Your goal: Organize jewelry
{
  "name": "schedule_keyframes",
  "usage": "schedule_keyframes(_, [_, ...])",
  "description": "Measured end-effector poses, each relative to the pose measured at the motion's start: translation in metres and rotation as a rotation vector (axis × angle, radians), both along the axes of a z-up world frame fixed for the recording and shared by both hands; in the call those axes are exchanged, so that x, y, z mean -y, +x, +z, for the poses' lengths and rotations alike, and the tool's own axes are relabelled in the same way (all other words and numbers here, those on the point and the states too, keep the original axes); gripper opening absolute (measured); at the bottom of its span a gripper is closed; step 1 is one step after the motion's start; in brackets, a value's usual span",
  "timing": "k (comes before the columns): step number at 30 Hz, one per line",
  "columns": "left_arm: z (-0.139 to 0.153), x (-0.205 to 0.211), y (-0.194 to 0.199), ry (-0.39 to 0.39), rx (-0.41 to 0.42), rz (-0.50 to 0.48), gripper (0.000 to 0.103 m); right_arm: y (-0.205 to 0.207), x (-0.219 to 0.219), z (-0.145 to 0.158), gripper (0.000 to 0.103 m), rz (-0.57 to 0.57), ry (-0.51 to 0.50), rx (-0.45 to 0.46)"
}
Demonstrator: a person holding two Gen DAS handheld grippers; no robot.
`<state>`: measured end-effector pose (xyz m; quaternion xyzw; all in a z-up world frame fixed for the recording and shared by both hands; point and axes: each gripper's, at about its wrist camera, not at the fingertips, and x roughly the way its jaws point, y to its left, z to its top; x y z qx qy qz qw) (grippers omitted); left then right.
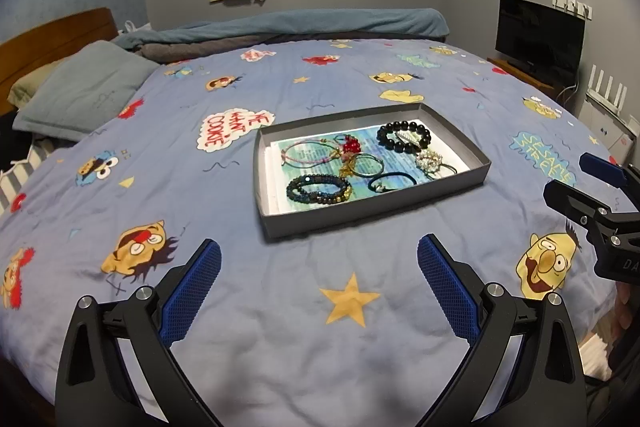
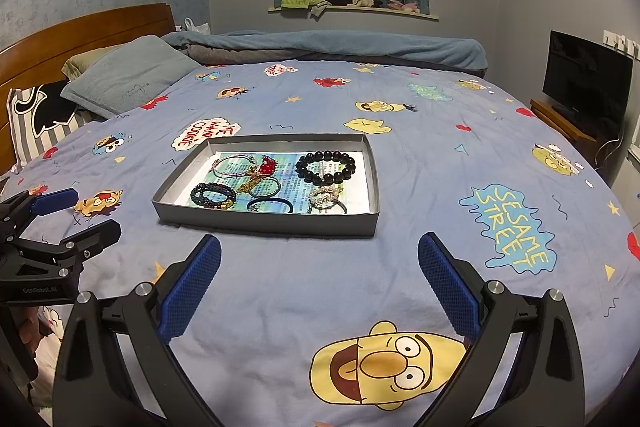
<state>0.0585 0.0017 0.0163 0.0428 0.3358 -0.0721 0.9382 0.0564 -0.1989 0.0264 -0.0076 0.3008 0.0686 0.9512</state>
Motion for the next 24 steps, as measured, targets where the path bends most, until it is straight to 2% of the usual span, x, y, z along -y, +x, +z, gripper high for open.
schedule_keyframes(24, [-0.0034, 0.0005, 0.0008, 0.009, 0.003, -0.008, 0.098, 0.0012, 0.0025, -0.0033, 0.097, 0.0, 0.005, -0.01])
